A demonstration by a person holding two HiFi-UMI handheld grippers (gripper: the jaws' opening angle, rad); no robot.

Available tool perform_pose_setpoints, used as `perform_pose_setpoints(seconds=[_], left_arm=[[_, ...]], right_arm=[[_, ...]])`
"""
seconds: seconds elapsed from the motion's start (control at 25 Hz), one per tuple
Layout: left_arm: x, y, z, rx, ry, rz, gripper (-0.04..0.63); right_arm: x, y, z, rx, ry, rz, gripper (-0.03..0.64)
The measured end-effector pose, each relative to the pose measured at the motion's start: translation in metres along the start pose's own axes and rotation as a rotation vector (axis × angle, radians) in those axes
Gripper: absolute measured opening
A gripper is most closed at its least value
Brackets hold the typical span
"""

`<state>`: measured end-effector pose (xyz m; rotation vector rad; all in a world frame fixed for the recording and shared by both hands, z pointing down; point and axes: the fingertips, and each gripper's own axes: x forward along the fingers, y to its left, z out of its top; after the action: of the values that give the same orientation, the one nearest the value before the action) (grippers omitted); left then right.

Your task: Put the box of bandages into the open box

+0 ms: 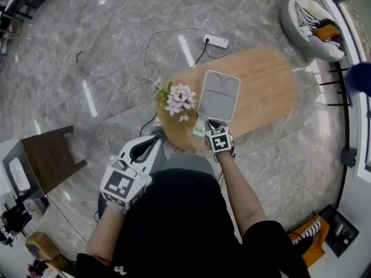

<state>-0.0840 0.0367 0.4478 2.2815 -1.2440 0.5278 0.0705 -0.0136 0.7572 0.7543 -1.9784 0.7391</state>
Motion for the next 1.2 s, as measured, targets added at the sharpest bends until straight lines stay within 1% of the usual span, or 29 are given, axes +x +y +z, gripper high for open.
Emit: perform_pose_setpoints(seconds=[0.2,0.32,0.44,0.56,0.76,1.04,1.2], left_arm=[[0.005,0.009,0.011,0.011,-0.023,-0.050,0.012],[0.011,0.016,0.023,0.002,-0.046,-0.072,0.012],[0.016,0.021,0.031,-0.010,-0.073,-0.111,0.012],[0.021,0.020,0.042,0.005,-0.095,-0.160,0.012],[0.031,0.019,0.055,0.034,-0.106,-0.222,0.012],[0.037,0.014,0.069,0.069,-0.114,-0.288,0.012],[0.040,0.007,0.076,0.088,-0.117,-0.329,0.012]], right_arm=[[-0.038,0.011,0.025,0.026,-0.078,-0.018,0.002],[-0.065,0.018,0.044,0.040,-0.134,-0.028,-0.001],[-0.094,0.026,0.062,0.048,-0.194,-0.043,-0.002],[-0.124,0.030,0.080,0.069,-0.260,-0.061,-0.002],[-0.177,0.026,0.105,0.120,-0.381,-0.109,-0.002],[-0.248,0.029,0.119,0.109,-0.505,-0.194,-0.002],[-0.285,0.032,0.118,0.123,-0.558,-0.251,-0.002]])
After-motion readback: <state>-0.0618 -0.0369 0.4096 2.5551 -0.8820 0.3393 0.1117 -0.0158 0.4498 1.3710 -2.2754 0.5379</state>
